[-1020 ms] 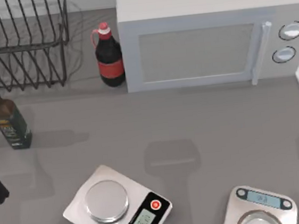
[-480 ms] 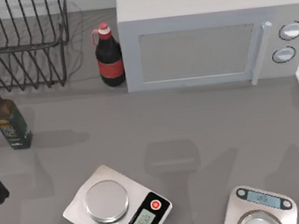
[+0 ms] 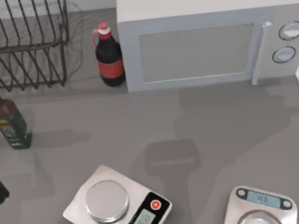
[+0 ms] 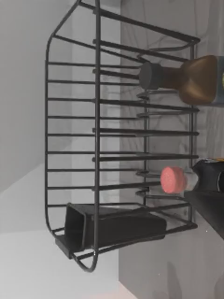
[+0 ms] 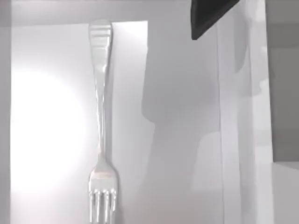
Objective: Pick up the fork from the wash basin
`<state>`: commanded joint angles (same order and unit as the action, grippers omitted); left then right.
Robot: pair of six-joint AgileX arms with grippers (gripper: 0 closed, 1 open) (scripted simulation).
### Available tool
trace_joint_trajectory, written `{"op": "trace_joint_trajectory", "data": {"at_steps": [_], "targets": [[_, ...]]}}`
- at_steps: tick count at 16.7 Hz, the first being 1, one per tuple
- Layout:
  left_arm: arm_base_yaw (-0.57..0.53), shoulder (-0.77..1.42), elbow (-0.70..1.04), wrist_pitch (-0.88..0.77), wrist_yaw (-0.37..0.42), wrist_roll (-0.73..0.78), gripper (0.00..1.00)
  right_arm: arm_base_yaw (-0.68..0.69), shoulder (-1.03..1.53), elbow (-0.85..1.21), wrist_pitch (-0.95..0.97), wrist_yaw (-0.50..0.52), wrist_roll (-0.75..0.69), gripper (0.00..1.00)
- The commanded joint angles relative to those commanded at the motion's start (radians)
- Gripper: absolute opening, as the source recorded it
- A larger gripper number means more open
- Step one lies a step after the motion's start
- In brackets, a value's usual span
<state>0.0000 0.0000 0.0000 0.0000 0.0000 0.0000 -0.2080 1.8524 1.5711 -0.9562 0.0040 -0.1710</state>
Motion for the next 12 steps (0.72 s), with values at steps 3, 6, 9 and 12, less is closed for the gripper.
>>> {"op": "trace_joint_trajectory", "data": {"at_steps": [3,6,9,12], "targets": [[0.0,0.0,0.0,0.0,0.0,0.0,1.0,-0.022,0.234,0.204,-0.122,0.001,-0.026,1.0],[0.0,0.0,0.0,0.0,0.0,0.0,1.0,-0.037,0.407,0.36,-0.213,0.001,-0.047,1.0],[0.0,0.0,0.0,0.0,0.0,0.0,1.0,-0.046,0.508,0.453,-0.267,0.001,-0.06,1.0],[0.0,0.0,0.0,0.0,0.0,0.0,1.0,-0.047,0.526,0.47,-0.277,0.001,-0.062,1.0]]}}
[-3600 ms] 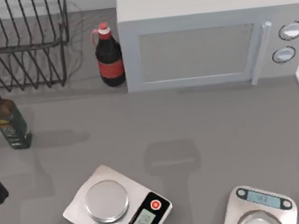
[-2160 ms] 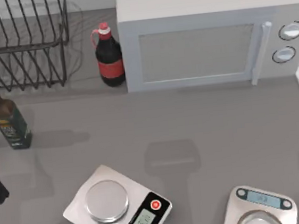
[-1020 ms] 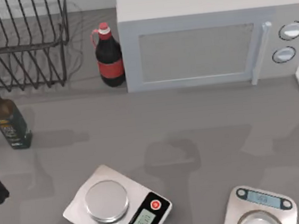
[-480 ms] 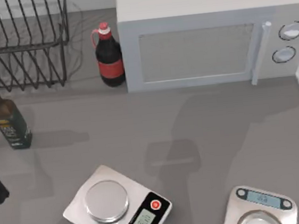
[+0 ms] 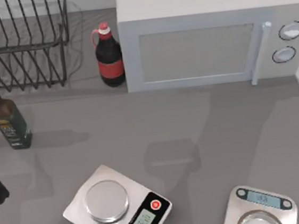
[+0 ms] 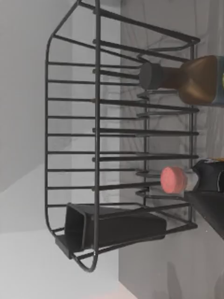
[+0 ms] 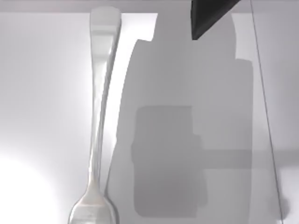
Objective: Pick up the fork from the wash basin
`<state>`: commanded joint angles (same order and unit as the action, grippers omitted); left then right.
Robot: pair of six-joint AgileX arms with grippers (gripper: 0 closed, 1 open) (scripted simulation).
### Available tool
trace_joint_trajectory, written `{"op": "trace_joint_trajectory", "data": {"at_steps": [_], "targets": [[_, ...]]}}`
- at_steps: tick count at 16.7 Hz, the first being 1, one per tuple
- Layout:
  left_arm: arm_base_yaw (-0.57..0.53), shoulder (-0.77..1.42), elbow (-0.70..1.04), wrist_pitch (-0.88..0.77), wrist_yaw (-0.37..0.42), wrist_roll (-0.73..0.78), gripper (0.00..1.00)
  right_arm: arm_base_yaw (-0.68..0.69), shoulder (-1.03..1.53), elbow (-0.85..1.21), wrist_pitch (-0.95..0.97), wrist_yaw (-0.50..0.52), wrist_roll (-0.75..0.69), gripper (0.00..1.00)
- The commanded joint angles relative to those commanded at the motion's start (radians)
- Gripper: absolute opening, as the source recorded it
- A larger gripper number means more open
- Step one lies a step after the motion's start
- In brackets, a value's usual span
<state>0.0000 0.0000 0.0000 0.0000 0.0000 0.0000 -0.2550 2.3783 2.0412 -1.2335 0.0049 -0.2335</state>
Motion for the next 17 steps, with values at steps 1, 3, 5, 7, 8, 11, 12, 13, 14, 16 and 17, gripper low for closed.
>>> {"op": "trace_joint_trajectory", "data": {"at_steps": [1,3,5,7,8,11,12,13,14,16,17], "targets": [[0.0,0.0,0.0,0.0,0.0,0.0,1.0,0.0,0.0,0.0,0.0,0.0,0.0,1.0],[0.0,0.0,0.0,0.0,0.0,0.0,1.0,0.006,-0.001,-0.003,0.002,0.0,0.001,1.0],[0.0,0.0,0.0,0.0,0.0,0.0,1.0,0.006,0.007,-0.013,0.018,0.0,0.001,1.0],[0.0,0.0,0.0,0.0,0.0,0.0,1.0,0.005,0.036,-0.047,0.076,0.001,0.002,1.0],[0.0,0.0,0.0,0.0,0.0,0.0,1.0,0.005,0.057,-0.069,0.121,0.001,0.002,1.0],[0.0,0.0,0.0,0.0,0.0,0.0,1.0,0.003,0.13,-0.146,0.296,0.002,0.003,1.0],[0.0,0.0,0.0,0.0,0.0,0.0,1.0,0.003,0.154,-0.17,0.345,0.002,0.003,1.0],[0.0,0.0,0.0,0.0,0.0,0.0,1.0,0.002,0.175,-0.192,0.383,0.002,0.003,1.0],[0.0,0.0,0.0,0.0,0.0,0.0,1.0,0.002,0.193,-0.209,0.411,0.002,0.003,1.0],[0.0,0.0,0.0,0.0,0.0,0.0,1.0,0.001,0.21,-0.225,0.435,0.003,0.003,1.0],[0.0,0.0,0.0,0.0,0.0,0.0,1.0,0.001,0.21,-0.225,0.435,0.003,0.003,1.0]]}}
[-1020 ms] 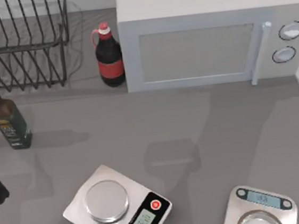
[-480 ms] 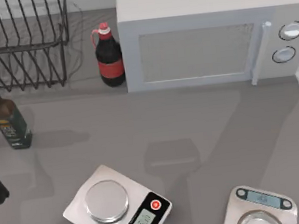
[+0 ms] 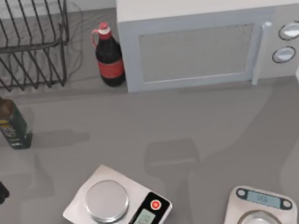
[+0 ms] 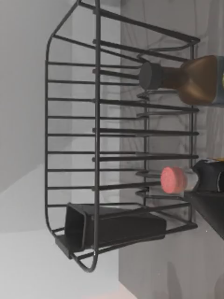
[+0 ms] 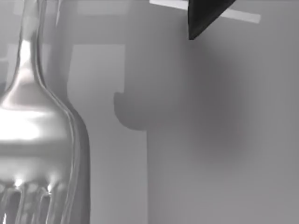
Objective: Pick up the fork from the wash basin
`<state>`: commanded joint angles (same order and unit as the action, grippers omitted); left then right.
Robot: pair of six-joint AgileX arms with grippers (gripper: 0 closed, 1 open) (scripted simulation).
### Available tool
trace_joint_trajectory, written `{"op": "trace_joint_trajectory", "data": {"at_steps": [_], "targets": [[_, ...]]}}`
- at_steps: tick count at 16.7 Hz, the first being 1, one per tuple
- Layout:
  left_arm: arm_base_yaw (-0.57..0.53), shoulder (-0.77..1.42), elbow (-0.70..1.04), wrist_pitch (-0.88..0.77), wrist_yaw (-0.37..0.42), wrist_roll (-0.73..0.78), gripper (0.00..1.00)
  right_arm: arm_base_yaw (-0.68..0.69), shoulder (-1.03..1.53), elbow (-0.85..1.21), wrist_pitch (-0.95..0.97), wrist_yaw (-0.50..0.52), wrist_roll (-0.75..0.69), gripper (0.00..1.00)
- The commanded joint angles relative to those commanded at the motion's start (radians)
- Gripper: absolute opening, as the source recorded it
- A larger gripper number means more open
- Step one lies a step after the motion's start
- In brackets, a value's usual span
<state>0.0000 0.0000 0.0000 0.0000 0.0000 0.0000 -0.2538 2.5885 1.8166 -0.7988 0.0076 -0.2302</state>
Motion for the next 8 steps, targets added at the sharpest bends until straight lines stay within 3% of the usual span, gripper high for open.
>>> {"op": "trace_joint_trajectory", "data": {"at_steps": [2,8], "targets": [[0.0,0.0,0.0,0.0,0.0,0.0,1.0,0.0,0.0,0.0,0.0,0.0,0.0,1.0],[0.0,0.0,0.0,0.0,0.0,0.0,1.0,0.0,0.0,0.0,0.0,0.0,0.0,0.55]]}}
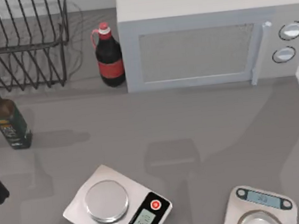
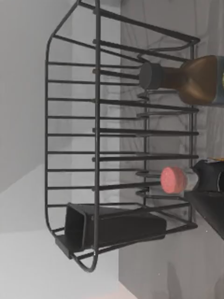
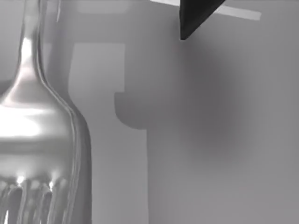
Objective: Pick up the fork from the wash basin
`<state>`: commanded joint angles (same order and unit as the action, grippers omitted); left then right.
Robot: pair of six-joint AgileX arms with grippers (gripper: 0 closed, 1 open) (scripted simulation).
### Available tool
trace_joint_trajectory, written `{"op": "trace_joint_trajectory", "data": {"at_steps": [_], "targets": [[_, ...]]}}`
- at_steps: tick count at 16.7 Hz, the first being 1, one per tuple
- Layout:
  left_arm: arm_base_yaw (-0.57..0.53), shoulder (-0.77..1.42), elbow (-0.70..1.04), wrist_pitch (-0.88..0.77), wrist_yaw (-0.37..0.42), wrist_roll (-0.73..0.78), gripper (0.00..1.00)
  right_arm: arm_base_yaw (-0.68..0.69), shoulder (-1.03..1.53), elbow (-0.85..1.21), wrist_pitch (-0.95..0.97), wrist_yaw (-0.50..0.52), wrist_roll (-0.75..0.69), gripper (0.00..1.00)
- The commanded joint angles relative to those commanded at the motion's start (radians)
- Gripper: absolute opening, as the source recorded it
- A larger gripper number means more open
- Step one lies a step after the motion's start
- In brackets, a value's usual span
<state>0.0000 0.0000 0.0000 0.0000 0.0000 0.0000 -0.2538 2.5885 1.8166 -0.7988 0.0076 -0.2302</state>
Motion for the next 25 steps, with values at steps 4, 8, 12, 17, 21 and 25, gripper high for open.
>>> {"op": "trace_joint_trajectory", "data": {"at_steps": [4,8,12,17,21,25], "targets": [[0.0,0.0,0.0,0.0,0.0,0.0,1.0,0.0,0.0,0.0,0.0,0.0,0.0,0.25],[0.0,0.0,0.0,0.0,0.0,0.0,1.0,0.0,0.0,0.0,0.0,0.0,0.0,0.0],[0.0,0.0,0.0,0.0,0.0,0.0,1.0,0.0,0.0,0.0,0.0,0.0,0.0,0.0],[0.0,0.0,0.0,0.0,0.0,0.0,1.0,0.003,-0.047,0.015,-0.016,-0.011,0.009,0.0],[0.0,0.0,0.0,0.0,0.0,0.0,1.0,0.002,-0.081,0.104,-0.131,-0.011,0.008,0.0],[0.0,0.0,0.0,0.0,0.0,0.0,1.0,0.001,-0.153,0.234,-0.368,-0.012,0.006,0.0]]}}
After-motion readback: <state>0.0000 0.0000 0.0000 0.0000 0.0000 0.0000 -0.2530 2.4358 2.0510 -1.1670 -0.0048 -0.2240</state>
